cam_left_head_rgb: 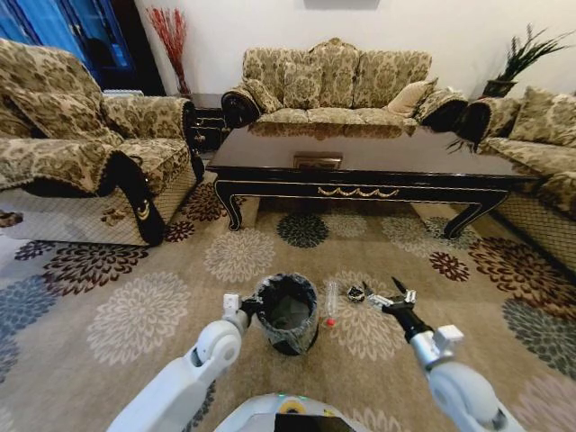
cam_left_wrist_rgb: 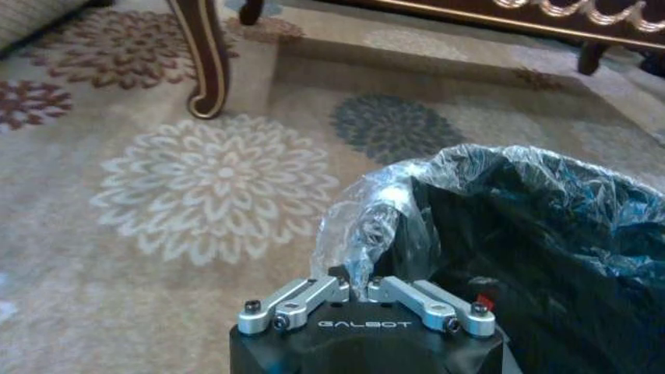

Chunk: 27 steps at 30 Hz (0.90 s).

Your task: Move to the front of the table and pick up the trash from the floor, then place it into the trash bin.

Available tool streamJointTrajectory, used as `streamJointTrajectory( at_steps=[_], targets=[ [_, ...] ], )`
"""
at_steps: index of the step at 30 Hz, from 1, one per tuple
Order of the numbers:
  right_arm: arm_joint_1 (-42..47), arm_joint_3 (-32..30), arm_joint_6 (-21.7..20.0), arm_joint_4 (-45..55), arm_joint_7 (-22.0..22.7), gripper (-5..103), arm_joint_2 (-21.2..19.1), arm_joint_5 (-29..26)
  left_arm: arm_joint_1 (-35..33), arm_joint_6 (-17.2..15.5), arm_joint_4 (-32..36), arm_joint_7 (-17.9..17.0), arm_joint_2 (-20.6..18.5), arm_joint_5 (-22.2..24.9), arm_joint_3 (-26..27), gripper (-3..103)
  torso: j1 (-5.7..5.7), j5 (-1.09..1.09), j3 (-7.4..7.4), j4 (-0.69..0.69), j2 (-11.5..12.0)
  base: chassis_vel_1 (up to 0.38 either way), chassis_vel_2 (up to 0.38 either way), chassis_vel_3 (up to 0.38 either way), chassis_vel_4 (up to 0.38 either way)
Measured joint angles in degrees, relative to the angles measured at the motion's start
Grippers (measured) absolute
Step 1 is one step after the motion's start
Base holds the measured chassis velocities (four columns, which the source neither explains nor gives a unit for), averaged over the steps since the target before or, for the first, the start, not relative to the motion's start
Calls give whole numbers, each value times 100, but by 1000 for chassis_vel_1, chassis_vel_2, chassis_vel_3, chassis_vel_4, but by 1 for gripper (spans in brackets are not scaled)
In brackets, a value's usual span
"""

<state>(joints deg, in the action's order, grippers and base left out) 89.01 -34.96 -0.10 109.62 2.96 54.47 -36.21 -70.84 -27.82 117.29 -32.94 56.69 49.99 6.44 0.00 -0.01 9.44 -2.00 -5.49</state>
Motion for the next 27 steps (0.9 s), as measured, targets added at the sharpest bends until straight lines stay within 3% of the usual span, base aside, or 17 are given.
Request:
streamJointTrajectory(
  at_steps=[4, 6, 11, 19, 27],
  targets=[
    [-297, 107, 7, -529, 0, 100, 68, 11, -66, 72, -33, 53, -95, 21, 123, 4, 0, 2, 0, -7, 0, 0, 0, 0, 0],
    [-557, 237, 27, -1043, 0, 100, 163, 73, -109, 113, -71, 108, -171, 67, 231, 4, 0, -3, 0, 1, 0, 0, 0, 0, 0],
    [-1081, 590, 55, -1921, 0, 100, 312, 150, -329, 169, -77, 135, -246, 144, 559, 4, 0, 2, 0, -3, 0, 0, 0, 0, 0],
    [-1902, 1186, 172, -3120, -84, 100, 612, 346, -809, 215, -123, 161, -15, 298, 1337, 4, 0, 0, 0, 0, 0, 0, 0, 0, 0],
    [-2560, 1721, 204, -3841, -124, 100, 1031, 496, -1061, 233, -103, 200, -1, 340, 1642, 4, 0, 0, 0, -3, 0, 0, 0, 0, 0]
  ],
)
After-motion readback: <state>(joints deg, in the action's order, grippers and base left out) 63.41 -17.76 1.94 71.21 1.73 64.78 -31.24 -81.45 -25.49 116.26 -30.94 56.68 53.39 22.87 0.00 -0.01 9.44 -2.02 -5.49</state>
